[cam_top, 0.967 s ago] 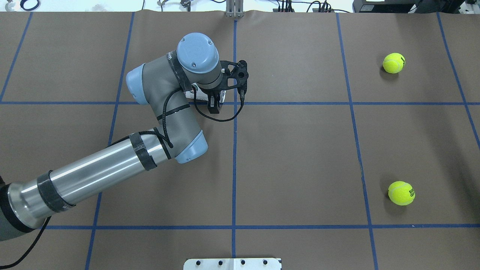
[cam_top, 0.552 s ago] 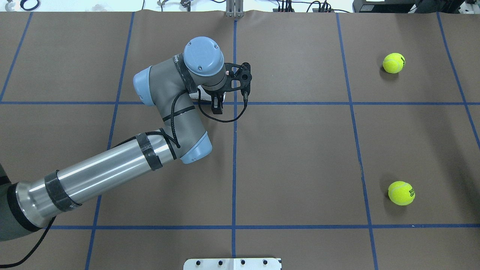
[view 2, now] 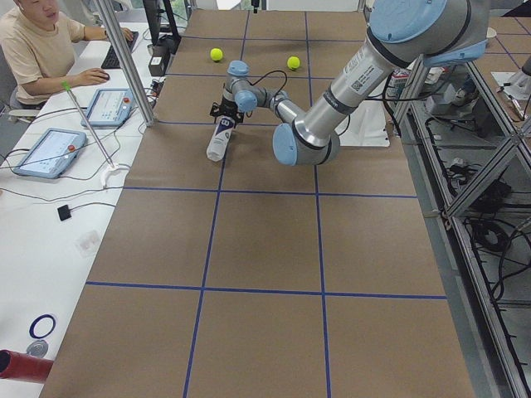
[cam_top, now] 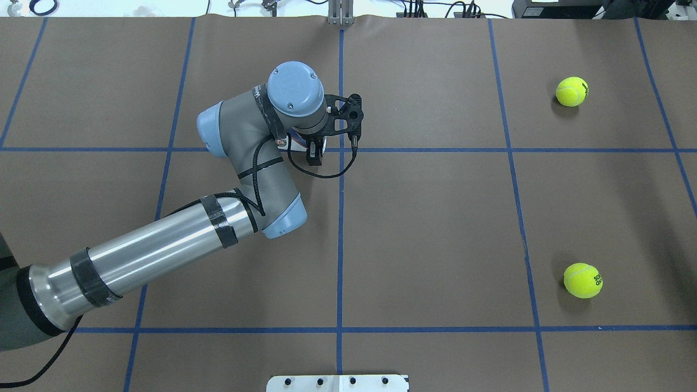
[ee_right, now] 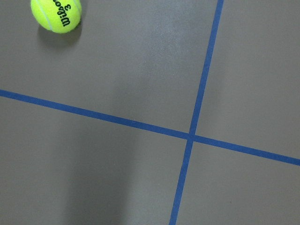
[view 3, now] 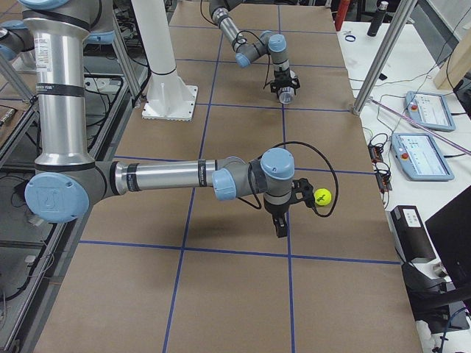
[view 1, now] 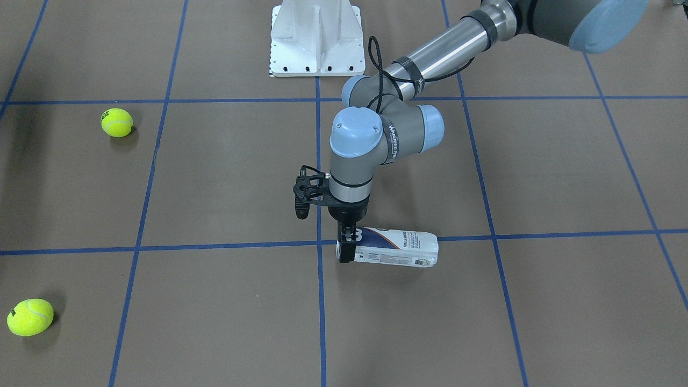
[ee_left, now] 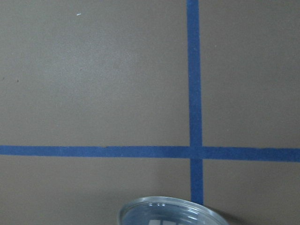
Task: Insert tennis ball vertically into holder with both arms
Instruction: 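Lift the can with the left gripper and stand it upright, open end up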
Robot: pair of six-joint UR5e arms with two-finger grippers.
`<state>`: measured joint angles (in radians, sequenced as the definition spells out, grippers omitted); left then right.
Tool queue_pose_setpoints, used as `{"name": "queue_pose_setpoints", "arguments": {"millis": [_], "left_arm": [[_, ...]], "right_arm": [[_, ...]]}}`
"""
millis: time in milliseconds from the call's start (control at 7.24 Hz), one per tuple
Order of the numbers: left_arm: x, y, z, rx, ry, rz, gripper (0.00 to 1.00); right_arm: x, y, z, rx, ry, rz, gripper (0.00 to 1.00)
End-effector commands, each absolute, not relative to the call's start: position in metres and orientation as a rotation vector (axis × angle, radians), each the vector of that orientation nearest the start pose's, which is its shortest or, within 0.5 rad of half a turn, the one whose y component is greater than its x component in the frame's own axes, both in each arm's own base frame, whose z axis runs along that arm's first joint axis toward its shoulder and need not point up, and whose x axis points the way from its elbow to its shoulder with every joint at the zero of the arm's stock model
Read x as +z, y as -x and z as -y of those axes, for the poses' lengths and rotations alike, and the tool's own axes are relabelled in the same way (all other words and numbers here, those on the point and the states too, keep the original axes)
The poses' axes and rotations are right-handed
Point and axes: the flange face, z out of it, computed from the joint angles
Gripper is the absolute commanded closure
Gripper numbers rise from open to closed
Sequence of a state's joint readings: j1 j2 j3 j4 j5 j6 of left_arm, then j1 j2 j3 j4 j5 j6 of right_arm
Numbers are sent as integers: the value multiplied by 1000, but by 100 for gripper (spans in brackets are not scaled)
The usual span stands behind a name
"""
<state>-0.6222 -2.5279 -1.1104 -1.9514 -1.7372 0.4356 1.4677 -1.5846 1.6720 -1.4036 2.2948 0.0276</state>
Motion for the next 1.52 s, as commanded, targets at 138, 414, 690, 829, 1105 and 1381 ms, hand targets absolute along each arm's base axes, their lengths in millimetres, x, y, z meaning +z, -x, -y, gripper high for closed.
{"name": "queue_pose_setpoints", "arguments": {"millis": [138, 414, 690, 829, 1105, 1381], "left_arm": [[210, -613, 577, 1365, -872, -401, 1], [210, -613, 576, 1366, -869, -400, 17], [201, -609, 575, 1358, -888, -404, 24], [179, -597, 573, 1336, -933, -418, 24], [120, -558, 566, 1178, -1059, -516, 24], [98, -526, 563, 959, -1171, -767, 25]], "right_arm": [[600, -14, 504, -167, -195, 735, 0], [600, -14, 504, -167, -195, 735, 0], [600, -14, 504, -167, -196, 735, 0], [599, -14, 505, -168, -198, 735, 0], [598, -14, 506, -168, -199, 735, 0], [596, -14, 508, -170, -204, 736, 0]]}}
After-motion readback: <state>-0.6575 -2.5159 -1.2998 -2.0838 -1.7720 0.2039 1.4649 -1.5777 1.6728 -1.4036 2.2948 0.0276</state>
